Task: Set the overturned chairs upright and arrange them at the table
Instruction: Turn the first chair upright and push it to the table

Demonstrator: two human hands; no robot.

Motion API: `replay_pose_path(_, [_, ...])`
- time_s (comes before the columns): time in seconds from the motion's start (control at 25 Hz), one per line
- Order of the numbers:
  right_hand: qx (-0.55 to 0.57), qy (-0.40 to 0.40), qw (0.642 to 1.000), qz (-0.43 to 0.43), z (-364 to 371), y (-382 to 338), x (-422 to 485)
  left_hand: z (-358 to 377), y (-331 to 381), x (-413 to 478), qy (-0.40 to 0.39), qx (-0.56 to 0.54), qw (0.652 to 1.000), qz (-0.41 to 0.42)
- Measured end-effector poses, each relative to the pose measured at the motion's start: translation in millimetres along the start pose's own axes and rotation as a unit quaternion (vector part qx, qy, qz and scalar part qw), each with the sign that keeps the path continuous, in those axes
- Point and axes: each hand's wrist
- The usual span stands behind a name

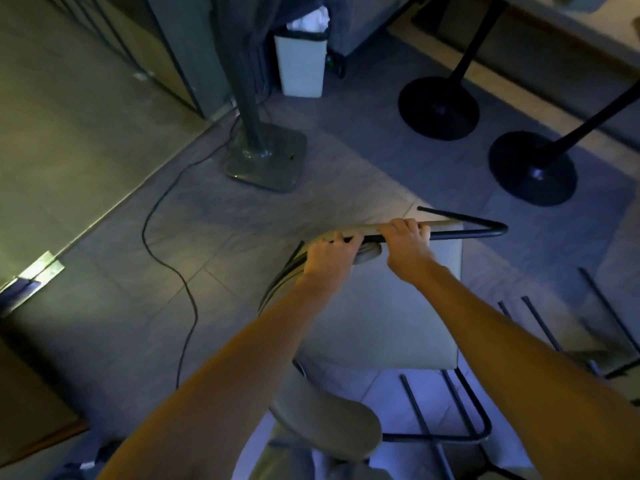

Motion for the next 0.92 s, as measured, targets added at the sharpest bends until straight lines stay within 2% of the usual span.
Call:
replay_pose_path(0.24, [0.077,0.049,0.996,-0.008,-12,3,46,-29,-12,73,-0.004,-0.019,1.000,0.023])
replay_pose_path(0.64, [0.115,0.040,0.992,-0.012,-26,35,134,-50,-20,169,-0.003,-0.062,0.998,-0.010])
replay_pose_path(0.84, [0.238,0.061,0.969,-0.023,-35,36,158,-37,-37,185,0.069,-0.111,0.991,0.012])
replay_pose_path(0.92, [0.256,0.055,0.965,-0.019,-39,30,167,-25,-59,178,0.077,-0.089,0.993,-0.005])
Point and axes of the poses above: each hand's wrist, its own x-axis towards the middle knuckle, its own z-axis out of the palm, y = z × x, and after that the axes turned 1 degree about y, right-handed
